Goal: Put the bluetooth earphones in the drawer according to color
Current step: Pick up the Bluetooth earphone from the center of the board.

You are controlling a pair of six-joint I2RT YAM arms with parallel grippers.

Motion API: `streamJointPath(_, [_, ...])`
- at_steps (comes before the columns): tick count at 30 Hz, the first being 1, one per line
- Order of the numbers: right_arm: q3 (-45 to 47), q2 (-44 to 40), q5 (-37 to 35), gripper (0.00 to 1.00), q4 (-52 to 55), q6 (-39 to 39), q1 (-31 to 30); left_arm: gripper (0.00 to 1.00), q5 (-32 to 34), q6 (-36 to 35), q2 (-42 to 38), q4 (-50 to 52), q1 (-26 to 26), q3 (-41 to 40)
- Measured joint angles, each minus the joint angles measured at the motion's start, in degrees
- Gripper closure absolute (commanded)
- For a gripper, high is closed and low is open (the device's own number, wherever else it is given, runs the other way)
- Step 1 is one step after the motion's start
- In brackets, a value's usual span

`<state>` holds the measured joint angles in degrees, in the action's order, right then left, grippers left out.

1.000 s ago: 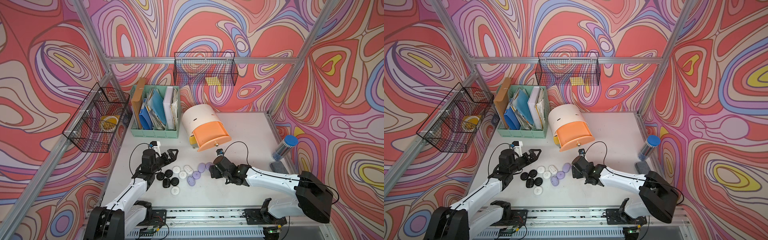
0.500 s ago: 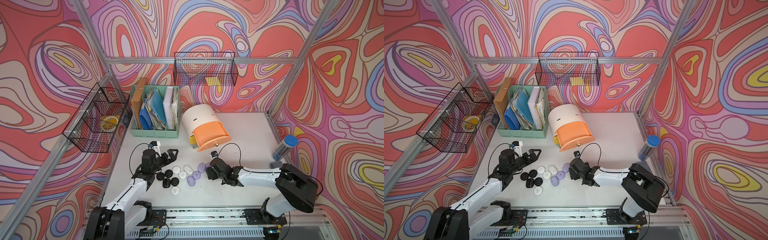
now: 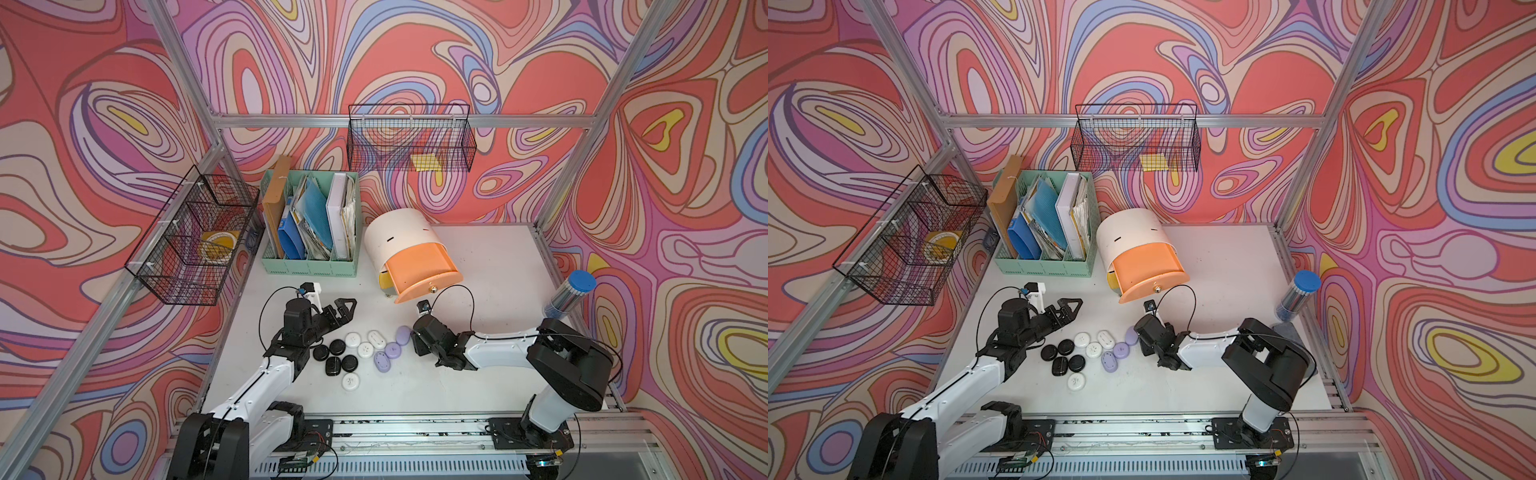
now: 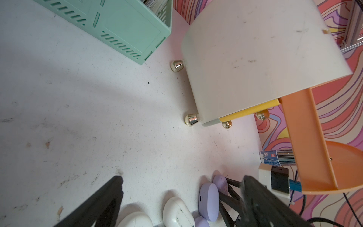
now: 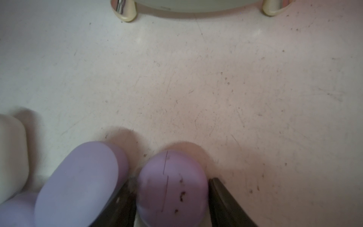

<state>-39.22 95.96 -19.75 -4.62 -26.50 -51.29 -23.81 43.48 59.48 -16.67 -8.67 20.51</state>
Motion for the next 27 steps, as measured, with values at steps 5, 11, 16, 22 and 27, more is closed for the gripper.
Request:
streamJointPath(5, [0.0, 0.17, 0.0, 0.67, -0.66, -0.15, 0.02, 0.01, 0.0, 0.0, 0.0, 0.0, 0.0, 0.0])
streamJointPath(11, [0.68, -2.01, 0.07, 0.72, 2.4, -2.14, 0.0, 0.01, 0.0, 0.0, 0.0, 0.0, 0.0, 0.0])
streamJointPath(16, [2.08, -8.68, -1.86, 0.75, 9.46, -5.16, 0.0, 0.01, 0.0, 0.0, 0.0, 0.0, 0.0, 0.0])
streamJointPath(22, [-0.5, -17.49, -7.5, 0.78, 21.64, -9.22, 0.44, 0.01, -0.02, 0.0, 0.17, -0.02, 0.0, 0.0])
streamJointPath(27, [-6.6, -22.86, -10.99, 0.79, 32.06, -11.41, 2.82, 0.01, -0.02, 0.02, 0.24, 0.0, 0.0, 0.0])
